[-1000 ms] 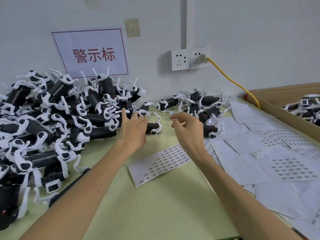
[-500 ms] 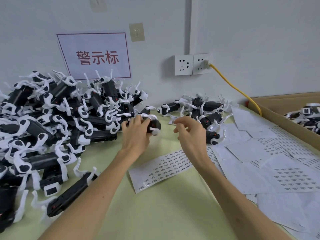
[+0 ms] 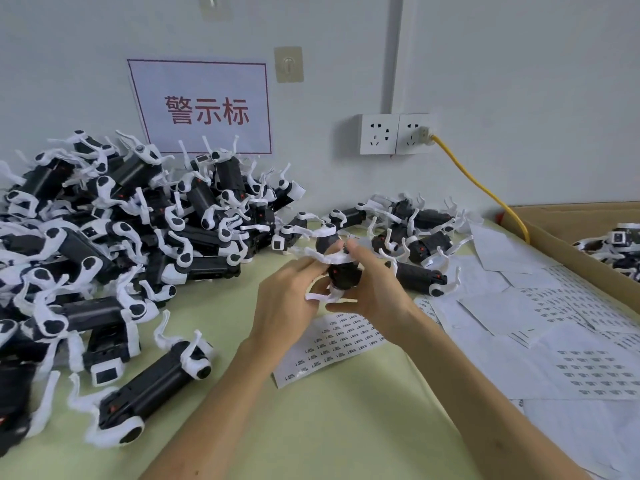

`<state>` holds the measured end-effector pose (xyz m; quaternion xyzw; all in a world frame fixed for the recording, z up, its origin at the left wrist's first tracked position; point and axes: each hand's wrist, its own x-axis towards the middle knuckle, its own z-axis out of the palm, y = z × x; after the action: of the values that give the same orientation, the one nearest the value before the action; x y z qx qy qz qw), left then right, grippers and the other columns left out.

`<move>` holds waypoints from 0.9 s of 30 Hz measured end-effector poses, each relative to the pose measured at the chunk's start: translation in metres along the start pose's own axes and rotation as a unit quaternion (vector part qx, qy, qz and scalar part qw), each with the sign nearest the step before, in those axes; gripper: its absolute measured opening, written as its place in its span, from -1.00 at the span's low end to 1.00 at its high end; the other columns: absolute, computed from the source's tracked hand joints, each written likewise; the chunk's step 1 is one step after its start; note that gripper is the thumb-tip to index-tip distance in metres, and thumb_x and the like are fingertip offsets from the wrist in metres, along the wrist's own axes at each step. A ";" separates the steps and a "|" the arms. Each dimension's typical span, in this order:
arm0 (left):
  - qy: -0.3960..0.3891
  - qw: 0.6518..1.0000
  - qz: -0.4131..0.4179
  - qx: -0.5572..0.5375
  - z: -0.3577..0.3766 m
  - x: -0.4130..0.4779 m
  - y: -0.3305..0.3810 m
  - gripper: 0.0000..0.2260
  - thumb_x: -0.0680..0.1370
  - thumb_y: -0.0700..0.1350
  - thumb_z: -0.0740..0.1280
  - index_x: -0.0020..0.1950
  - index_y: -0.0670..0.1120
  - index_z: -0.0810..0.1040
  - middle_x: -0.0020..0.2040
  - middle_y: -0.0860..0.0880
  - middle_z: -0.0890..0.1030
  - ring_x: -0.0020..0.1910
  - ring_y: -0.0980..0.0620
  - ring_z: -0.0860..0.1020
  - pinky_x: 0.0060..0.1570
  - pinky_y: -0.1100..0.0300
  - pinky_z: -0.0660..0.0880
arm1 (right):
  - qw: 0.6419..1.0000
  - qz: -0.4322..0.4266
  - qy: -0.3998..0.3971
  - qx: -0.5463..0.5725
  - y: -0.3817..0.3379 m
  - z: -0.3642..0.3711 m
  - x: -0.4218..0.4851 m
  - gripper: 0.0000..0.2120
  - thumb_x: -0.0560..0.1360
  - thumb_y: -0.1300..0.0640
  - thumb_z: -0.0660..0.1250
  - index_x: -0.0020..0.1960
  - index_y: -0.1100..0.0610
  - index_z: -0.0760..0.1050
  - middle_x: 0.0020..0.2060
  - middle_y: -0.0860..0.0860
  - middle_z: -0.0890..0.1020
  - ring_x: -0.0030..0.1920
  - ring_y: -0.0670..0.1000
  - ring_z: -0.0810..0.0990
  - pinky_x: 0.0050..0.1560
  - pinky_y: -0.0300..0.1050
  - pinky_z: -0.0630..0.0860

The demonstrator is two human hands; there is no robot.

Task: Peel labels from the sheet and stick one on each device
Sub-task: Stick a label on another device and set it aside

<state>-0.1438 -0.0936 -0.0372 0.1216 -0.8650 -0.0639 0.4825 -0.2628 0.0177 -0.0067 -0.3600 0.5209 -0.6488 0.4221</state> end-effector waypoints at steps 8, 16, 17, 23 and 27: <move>0.019 0.996 -0.075 -0.050 0.000 -0.004 -0.005 -0.42 0.44 -0.53 0.24 0.39 -0.13 0.57 -0.02 0.05 0.61 -0.25 0.08 0.46 -0.28 0.08 0.52 | 0.993 -0.051 0.090 0.055 0.003 0.005 0.003 -0.42 0.63 0.01 0.35 0.53 0.22 0.25 -0.02 0.08 0.63 0.09 0.08 0.69 0.23 0.19 0.60; 0.074 0.938 -0.268 -0.209 0.000 0.002 -0.003 -0.71 0.60 -0.34 0.23 -0.04 0.02 0.64 -0.21 0.07 0.65 -0.27 0.08 0.57 -0.26 0.24 0.50 | 0.971 -0.144 0.192 0.005 0.003 -0.003 0.004 -0.11 0.36 -0.07 0.48 0.60 -0.10 0.16 -0.15 -0.09 0.66 -0.16 -0.11 0.63 0.13 -0.09 0.55; 0.083 0.929 -0.285 -0.223 -0.001 0.003 -0.002 -0.72 0.60 -0.31 0.24 -0.05 0.04 0.62 -0.22 0.06 0.64 -0.28 0.02 0.56 -0.27 0.24 0.49 | 0.969 -0.159 0.188 -0.007 0.003 -0.002 0.003 -0.11 0.36 -0.07 0.47 0.60 -0.12 0.14 -0.17 -0.12 0.67 -0.21 -0.13 0.61 0.04 -0.17 0.53; 0.109 0.883 -0.355 -0.287 -0.010 0.006 -0.010 -0.86 0.65 -0.17 0.24 0.06 -0.03 0.59 -0.11 0.00 0.65 -0.30 0.06 0.57 -0.28 0.26 0.45 | 0.967 -0.193 0.159 -0.037 0.004 0.006 0.000 -0.15 0.40 0.02 0.46 0.60 -0.08 0.14 -0.23 -0.20 0.70 -0.17 -0.32 0.62 -0.16 -0.37 0.54; 0.040 0.789 -0.405 -0.461 -0.019 0.012 -0.016 -0.78 0.66 0.01 0.22 0.17 -0.03 0.60 0.03 -0.08 0.72 -0.21 -0.01 0.66 -0.19 0.13 0.52 | 0.972 -0.191 0.127 -0.057 0.003 0.005 -0.002 -0.23 0.39 0.02 0.40 0.56 -0.09 0.22 -0.24 -0.15 0.71 -0.15 -0.17 0.65 -0.19 -0.25 0.59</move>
<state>-0.1315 -0.1125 -0.0209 0.2265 -0.5841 -0.6395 0.4455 -0.2572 0.0179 -0.0084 -0.3908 0.5282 -0.7269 0.1996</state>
